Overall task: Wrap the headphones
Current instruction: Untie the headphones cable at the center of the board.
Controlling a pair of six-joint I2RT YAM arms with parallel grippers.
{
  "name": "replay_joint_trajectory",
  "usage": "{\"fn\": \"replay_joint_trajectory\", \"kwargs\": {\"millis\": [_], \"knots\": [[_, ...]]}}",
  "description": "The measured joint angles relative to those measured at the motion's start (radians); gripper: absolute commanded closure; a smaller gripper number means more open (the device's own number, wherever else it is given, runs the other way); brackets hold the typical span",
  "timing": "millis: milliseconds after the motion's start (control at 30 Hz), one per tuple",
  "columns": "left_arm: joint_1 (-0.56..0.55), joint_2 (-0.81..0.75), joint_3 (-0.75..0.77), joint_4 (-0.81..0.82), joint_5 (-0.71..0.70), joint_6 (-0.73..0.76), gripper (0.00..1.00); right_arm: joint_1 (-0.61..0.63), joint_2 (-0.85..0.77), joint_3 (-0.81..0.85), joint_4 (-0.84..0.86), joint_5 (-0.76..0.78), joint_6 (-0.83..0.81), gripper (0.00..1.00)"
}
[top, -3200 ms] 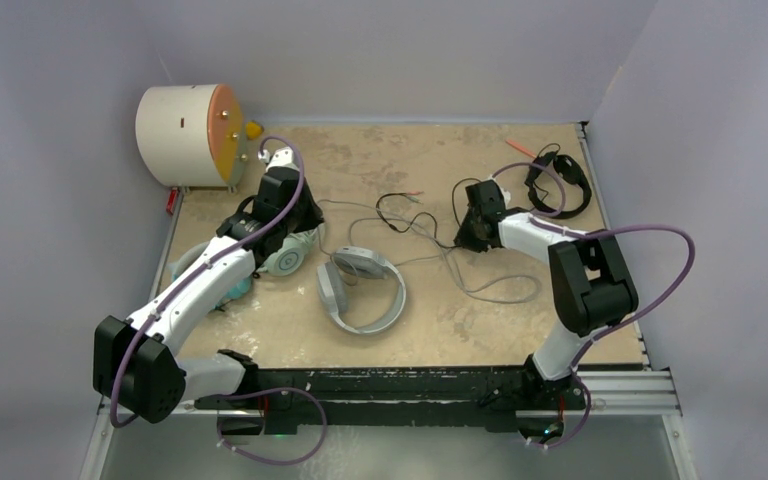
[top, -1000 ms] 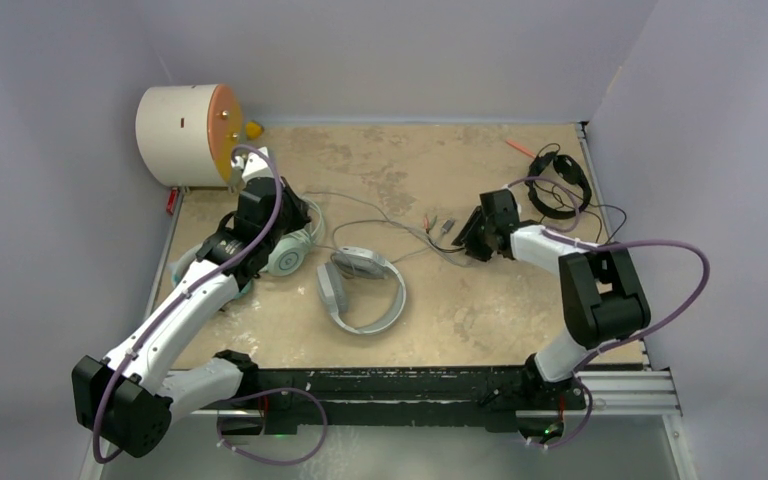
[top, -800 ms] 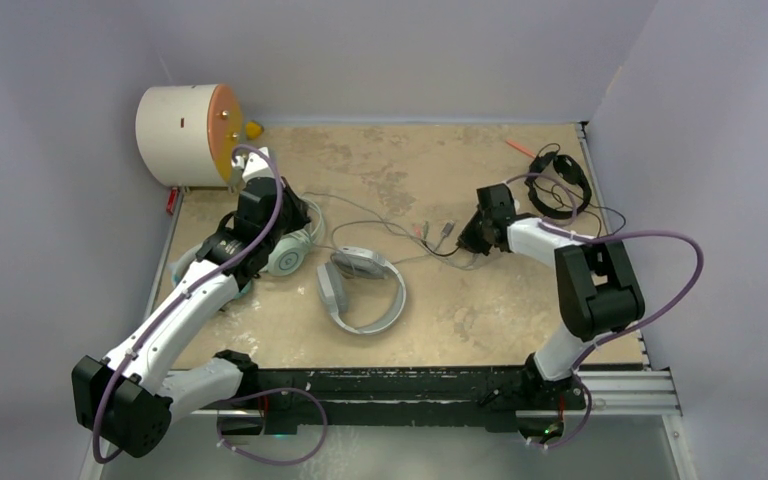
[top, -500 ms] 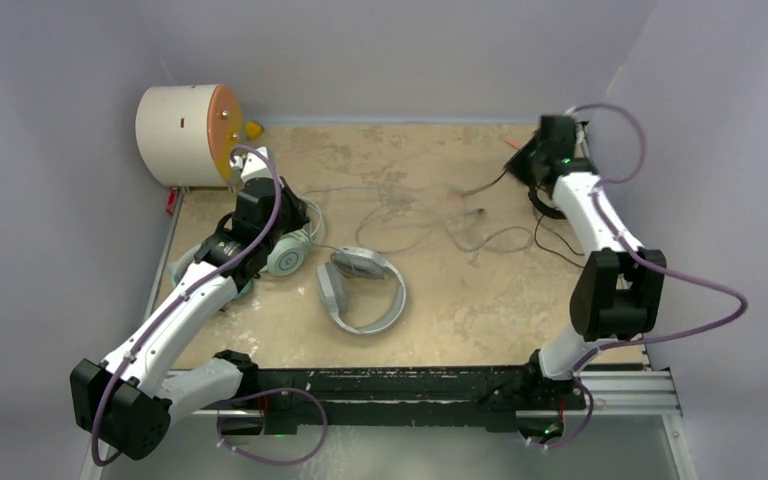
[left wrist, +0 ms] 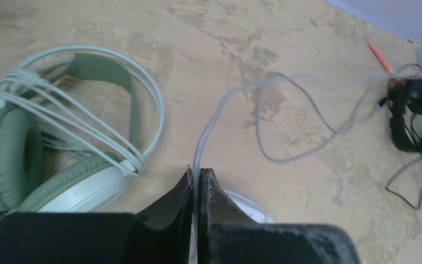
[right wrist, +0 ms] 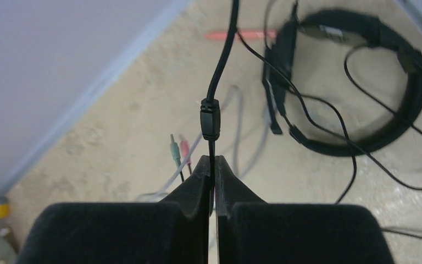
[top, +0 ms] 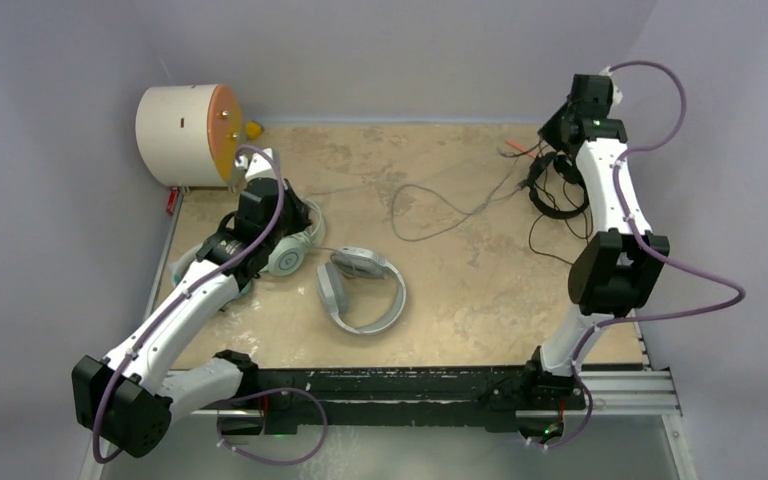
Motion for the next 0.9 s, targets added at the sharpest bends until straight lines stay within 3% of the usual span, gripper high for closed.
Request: {"fn": "replay_joint_trajectory", "kwargs": {"millis": [267, 433, 500, 600, 633, 733, 900], "knots": [[0.0, -0.033, 0.006, -0.21, -0.356, -0.22, 1.0, -0.111, 0.002, -0.148, -0.064, -0.011, 0.043, 1.0], [0.0, -0.15, -0.036, -0.186, -0.4, -0.256, 1.0, -0.188, -0.031, -0.188, -0.067, 0.005, 0.064, 1.0], [0.0, -0.163, -0.041, -0.175, -0.401, -0.255, 1.0, -0.182, -0.031, -0.177, -0.081, 0.024, 0.079, 0.92], [0.0, -0.153, -0.036, -0.174, -0.418, -0.259, 1.0, -0.169, -0.028, -0.159, -0.1, 0.047, 0.095, 0.43], [0.0, -0.152, -0.036, -0.169, -0.416, -0.244, 1.0, -0.165, -0.028, -0.156, -0.099, 0.05, 0.1, 0.32], [0.001, -0.152, -0.035, -0.118, -0.343, -0.163, 0.99, -0.161, -0.028, -0.156, -0.1, 0.052, 0.093, 0.25], [0.002, -0.151, -0.032, 0.035, 0.006, 0.005, 0.92, -0.144, -0.079, -0.27, -0.008, -0.004, 0.03, 0.25]]}}
